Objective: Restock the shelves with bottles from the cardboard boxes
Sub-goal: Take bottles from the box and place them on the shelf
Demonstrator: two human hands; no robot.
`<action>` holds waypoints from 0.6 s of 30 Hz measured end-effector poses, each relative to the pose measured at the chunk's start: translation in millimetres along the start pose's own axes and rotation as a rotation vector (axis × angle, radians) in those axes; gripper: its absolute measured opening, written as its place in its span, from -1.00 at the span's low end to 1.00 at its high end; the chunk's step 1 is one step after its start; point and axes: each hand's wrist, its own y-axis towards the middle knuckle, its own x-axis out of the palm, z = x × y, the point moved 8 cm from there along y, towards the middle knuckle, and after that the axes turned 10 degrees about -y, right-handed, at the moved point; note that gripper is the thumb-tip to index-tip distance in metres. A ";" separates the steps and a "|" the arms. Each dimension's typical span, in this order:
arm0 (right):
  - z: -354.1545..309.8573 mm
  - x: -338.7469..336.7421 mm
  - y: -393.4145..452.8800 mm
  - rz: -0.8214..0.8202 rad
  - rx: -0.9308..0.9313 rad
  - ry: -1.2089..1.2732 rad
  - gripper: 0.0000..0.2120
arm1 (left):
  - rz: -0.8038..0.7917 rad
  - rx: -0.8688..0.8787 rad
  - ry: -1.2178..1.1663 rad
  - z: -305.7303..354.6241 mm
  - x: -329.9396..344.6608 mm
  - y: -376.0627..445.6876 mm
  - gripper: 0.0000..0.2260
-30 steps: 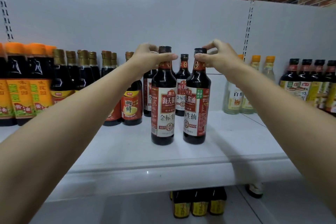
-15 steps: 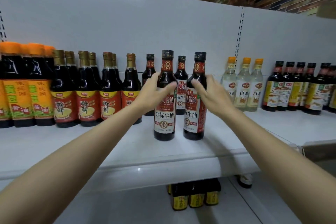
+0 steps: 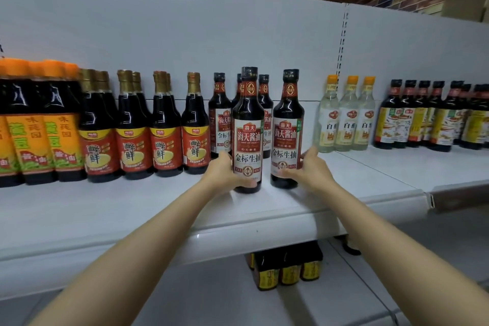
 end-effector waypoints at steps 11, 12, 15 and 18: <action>8.4 3.3 9.4 -0.115 -0.094 0.211 -0.57 | 0.055 0.003 0.020 5.8 15.7 11.9 -0.48; 8.3 3.1 10.8 -0.115 -0.105 0.200 -0.56 | 0.054 0.004 0.026 6.6 17.7 14.9 -0.49; 10.1 2.9 18.7 -0.121 -0.133 0.146 -0.52 | 0.055 -0.011 0.050 7.6 22.5 24.7 -0.51; 12.8 2.3 30.0 -0.128 -0.163 0.094 -0.51 | 0.069 -0.026 0.088 7.5 25.8 35.4 -0.52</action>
